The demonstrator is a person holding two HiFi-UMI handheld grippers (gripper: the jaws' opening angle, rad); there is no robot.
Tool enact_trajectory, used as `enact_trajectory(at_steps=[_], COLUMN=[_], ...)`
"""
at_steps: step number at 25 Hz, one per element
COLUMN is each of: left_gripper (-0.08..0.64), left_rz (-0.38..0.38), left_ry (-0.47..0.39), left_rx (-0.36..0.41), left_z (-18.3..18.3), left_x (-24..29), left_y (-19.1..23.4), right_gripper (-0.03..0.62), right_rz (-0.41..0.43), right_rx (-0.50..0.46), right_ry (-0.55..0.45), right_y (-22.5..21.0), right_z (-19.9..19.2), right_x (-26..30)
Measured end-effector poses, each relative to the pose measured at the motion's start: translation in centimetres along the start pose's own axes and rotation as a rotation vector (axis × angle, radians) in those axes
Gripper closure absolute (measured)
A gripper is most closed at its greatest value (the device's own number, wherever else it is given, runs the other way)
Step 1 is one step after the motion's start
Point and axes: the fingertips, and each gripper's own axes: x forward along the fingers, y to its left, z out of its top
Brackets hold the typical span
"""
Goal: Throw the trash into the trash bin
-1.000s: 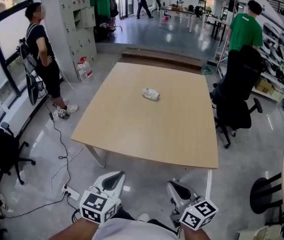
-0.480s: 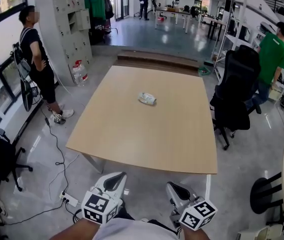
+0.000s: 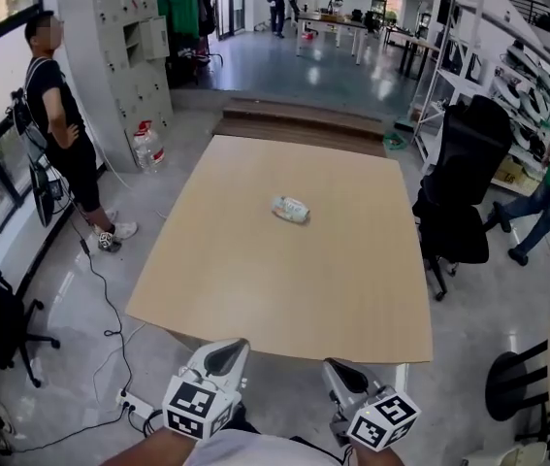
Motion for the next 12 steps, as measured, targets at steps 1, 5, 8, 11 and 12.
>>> enact_trajectory(at_steps=[1, 5, 8, 11, 12], left_gripper=[0.552, 0.552, 0.552, 0.552, 0.552], left_rz=[-0.005, -0.028, -0.047, -0.063, -0.067], left_ry=[-0.001, -0.008, -0.006, 0.007, 0.013], left_rx=[0.007, 0.024, 0.017, 0.005, 0.006], left_z=[0.3, 1.4, 1.7, 1.9, 1.9], left_x=[0.5, 2.2, 3.4, 4.4, 4.7], left_y=[0.6, 3.1, 5.2, 7.5, 8.4], right_gripper=[0.591, 0.591, 0.591, 0.591, 0.591], right_rz=[-0.002, -0.011, -0.025, -0.041, -0.047], right_rx=[-0.002, -0.018, -0.034, -0.049, -0.053], right_ry=[0.005, 0.03, 0.043, 0.061, 0.066], right_y=[-0.1, -0.5, -0.7, -1.1, -1.2], right_z=[0.3, 1.6, 2.7, 3.5, 3.8], right_x=[0.8, 4.1, 6.7, 9.3, 10.2])
